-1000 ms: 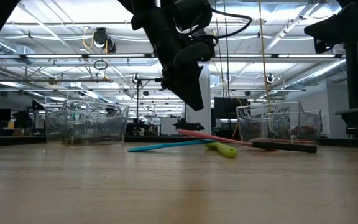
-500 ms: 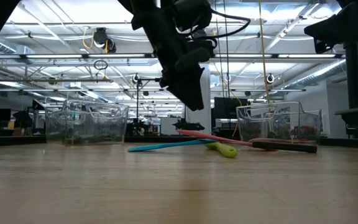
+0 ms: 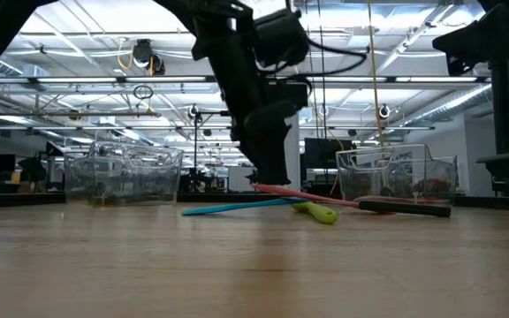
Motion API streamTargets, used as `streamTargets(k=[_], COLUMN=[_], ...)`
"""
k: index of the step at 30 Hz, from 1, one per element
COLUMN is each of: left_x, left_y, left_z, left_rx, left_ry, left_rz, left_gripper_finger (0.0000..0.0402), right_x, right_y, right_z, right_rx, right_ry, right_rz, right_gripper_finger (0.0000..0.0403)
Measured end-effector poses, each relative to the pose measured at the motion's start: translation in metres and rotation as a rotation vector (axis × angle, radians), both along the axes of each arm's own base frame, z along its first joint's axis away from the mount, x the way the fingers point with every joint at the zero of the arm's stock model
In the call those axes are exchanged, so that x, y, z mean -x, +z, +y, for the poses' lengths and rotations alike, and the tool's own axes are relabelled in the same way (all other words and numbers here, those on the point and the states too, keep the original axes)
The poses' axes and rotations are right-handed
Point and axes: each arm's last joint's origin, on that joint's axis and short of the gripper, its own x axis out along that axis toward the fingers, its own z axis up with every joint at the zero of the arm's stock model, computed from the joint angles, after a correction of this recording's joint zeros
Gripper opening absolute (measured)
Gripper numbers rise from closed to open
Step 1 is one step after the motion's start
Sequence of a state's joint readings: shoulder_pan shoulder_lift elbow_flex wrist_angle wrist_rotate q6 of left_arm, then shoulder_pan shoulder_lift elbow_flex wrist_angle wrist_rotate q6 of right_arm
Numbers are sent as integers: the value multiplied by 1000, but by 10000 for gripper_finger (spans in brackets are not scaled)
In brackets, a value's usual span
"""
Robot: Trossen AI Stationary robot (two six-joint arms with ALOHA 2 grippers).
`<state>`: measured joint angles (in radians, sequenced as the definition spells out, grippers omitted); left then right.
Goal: Pick & Place Kitchen Items
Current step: Put the pink spatula into the bottom transparent bin
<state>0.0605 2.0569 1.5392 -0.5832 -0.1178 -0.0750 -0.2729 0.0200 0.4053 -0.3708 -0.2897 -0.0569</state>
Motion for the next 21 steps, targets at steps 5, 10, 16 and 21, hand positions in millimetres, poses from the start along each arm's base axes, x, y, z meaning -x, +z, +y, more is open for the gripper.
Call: streamTargets(k=[5, 10, 16, 21], left_x=[-3, -4, -4, -4], left_y=[-13, -13, -15, -20], left_z=[0, 0, 4, 6], left_rx=[5, 1, 4, 3], left_ry=[-4, -26, -17, -16], left_rz=[26, 19, 26, 38], left_gripper_finger=[249, 248, 244, 211], right_x=[0, 0, 0, 0], right_y=[0, -1, -1, -1], right_z=[0, 0, 0, 0], right_rx=[-20, -21, -20, -21], right_ry=[0, -1, -1, -1], right_rz=[4, 6, 6, 6], right_gripper_finger=[0, 0, 0, 0])
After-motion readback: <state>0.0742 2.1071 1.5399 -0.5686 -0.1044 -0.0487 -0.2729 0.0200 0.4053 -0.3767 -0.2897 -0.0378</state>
